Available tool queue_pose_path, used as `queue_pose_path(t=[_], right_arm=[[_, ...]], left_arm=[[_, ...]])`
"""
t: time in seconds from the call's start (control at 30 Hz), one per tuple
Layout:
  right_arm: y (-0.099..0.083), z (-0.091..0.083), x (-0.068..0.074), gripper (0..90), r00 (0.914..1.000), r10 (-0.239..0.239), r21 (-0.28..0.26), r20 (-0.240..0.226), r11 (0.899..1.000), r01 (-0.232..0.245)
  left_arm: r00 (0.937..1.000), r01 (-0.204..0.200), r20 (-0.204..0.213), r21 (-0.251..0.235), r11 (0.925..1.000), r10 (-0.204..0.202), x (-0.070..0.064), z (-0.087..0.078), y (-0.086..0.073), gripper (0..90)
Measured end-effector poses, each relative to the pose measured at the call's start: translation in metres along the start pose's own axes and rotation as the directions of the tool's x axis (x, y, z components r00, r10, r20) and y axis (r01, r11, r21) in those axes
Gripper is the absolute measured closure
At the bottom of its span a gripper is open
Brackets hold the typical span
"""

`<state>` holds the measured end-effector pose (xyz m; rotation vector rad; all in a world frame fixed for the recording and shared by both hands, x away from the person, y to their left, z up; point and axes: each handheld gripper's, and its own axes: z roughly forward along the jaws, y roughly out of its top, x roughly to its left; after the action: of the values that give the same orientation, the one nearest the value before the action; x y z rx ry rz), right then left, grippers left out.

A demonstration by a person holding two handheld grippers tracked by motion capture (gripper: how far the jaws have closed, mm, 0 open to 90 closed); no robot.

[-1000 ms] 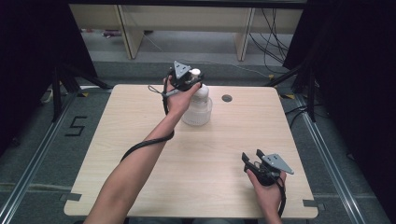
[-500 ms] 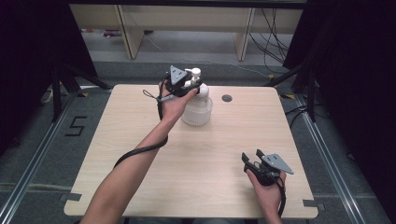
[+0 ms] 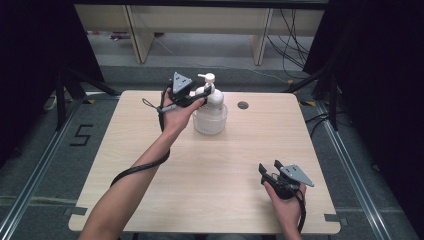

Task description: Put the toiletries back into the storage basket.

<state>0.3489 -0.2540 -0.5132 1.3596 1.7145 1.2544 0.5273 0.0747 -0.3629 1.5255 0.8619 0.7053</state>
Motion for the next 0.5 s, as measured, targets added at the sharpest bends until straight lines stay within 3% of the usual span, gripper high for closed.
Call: queue_pose_path(t=[0.07, 0.27, 0.3, 0.5], right_arm=[[0.000, 0.000, 0.002, 37.0, 0.9997, 0.024, 0.001, -0.001, 1.000, -0.024], [0.000, 0.000, 0.000, 37.0, 1.0000, -0.001, -0.008, 0.005, 1.000, 0.001], [0.000, 0.000, 0.001, 37.0, 0.9998, 0.020, 0.006, 0.002, 1.000, -0.020], [0.000, 0.001, 0.000, 37.0, 0.9999, 0.009, -0.017, -0.007, 1.000, -0.009]], left_arm=[[0.9999, -0.009, 0.004, 0.001, 1.0000, 0.009, 0.000, -0.005, -0.001, 36.8], [0.9997, -0.019, 0.014, 0.000, 0.9998, 0.019, -0.001, -0.017, -0.004, 36.7], [0.9997, -0.022, 0.015, -0.003, 0.9998, 0.022, -0.001, -0.019, -0.005, 36.7], [0.9994, -0.026, 0.021, -0.007, 0.9996, 0.026, 0.000, -0.029, -0.008, 36.6]])
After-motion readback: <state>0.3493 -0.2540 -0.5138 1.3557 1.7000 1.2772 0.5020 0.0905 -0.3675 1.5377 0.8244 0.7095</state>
